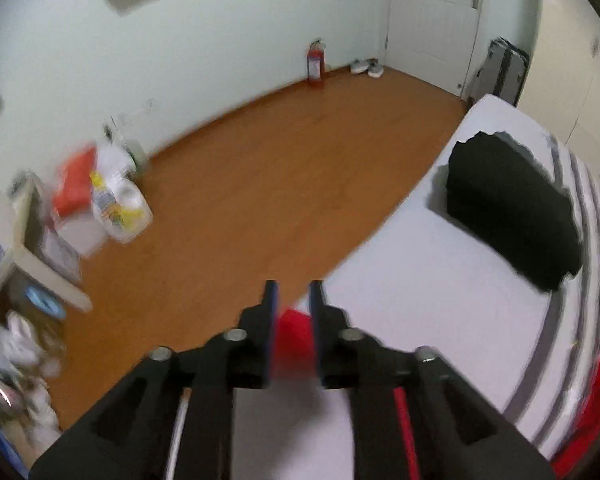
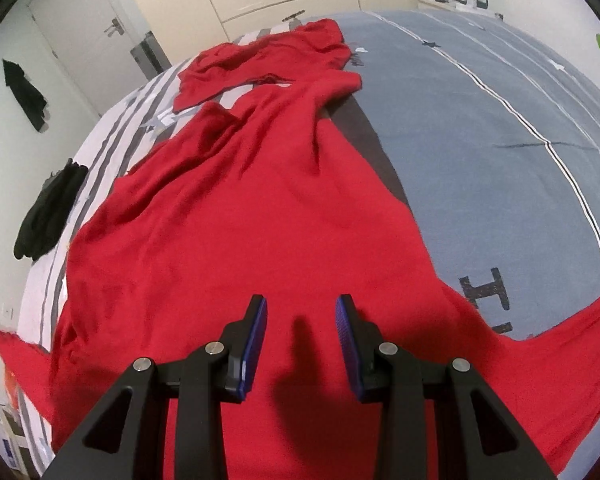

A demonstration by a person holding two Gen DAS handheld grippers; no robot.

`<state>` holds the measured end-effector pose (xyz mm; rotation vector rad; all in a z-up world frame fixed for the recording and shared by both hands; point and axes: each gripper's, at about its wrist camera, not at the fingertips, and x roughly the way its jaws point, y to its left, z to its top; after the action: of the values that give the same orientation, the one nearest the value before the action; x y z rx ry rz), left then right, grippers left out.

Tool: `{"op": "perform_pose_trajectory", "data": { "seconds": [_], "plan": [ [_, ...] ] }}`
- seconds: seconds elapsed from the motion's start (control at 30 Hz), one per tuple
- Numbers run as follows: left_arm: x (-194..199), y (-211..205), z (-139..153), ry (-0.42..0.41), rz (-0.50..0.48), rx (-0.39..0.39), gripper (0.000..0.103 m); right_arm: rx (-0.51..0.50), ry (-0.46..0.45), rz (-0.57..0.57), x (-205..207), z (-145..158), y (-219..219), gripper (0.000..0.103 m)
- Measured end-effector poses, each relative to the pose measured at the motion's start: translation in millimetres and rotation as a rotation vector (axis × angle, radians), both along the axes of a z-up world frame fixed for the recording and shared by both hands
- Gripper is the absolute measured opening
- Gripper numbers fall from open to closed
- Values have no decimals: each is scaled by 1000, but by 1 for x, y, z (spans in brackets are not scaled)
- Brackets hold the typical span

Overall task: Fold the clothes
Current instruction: 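Release the sleeves and smooth the red garment body with both grippers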

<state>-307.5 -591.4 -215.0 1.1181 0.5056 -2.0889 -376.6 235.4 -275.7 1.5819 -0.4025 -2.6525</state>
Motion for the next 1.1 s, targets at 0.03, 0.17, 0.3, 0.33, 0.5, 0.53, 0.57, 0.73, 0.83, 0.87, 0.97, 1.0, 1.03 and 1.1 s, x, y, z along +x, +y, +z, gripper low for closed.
{"op": "perform_pose_trajectory", "data": {
  "seconds": [0.03,0.17,0.3,0.33,0.5,0.53,0.57,0.73,0.83,0.87,0.97,1.0,1.03,1.1],
  "plan": [
    [-1,7,-2,7,-28,23,31,1,-2,1,1,0,1,32],
    [0,38,-16,-47,-145,-40,54,-6,-11,6,6,-2,2,32],
    [24,59,-43,-88,-142,21,54,-12,-13,18,11,-1,2,32],
    [28,66,-49,-94,-149,32,54,-14,-13,20,12,-1,2,33],
    [23,110,-62,-68,-216,74,54,-6,-26,23,20,-7,5,33],
    [19,119,-62,-53,-237,81,54,-6,-28,23,21,-9,6,33],
    [14,129,-63,-47,-259,82,54,-3,-32,22,22,-11,7,33],
    [-22,167,-89,-114,-335,55,54,14,-61,3,26,-23,21,33],
    [-40,192,-88,-87,-370,79,54,23,-79,-25,27,-29,36,32],
    [-49,206,-85,-63,-398,98,54,20,-74,-34,27,-28,41,32],
    [-84,251,-81,-11,-497,133,54,25,-43,-41,16,-21,53,33],
    [-99,268,-81,3,-527,144,54,31,-29,-40,11,-18,56,33],
    [-114,284,-81,16,-557,156,54,30,-13,-42,0,-15,61,36],
    [-145,318,-80,44,-614,179,54,28,14,-43,-20,-11,66,47]
  ]
}}
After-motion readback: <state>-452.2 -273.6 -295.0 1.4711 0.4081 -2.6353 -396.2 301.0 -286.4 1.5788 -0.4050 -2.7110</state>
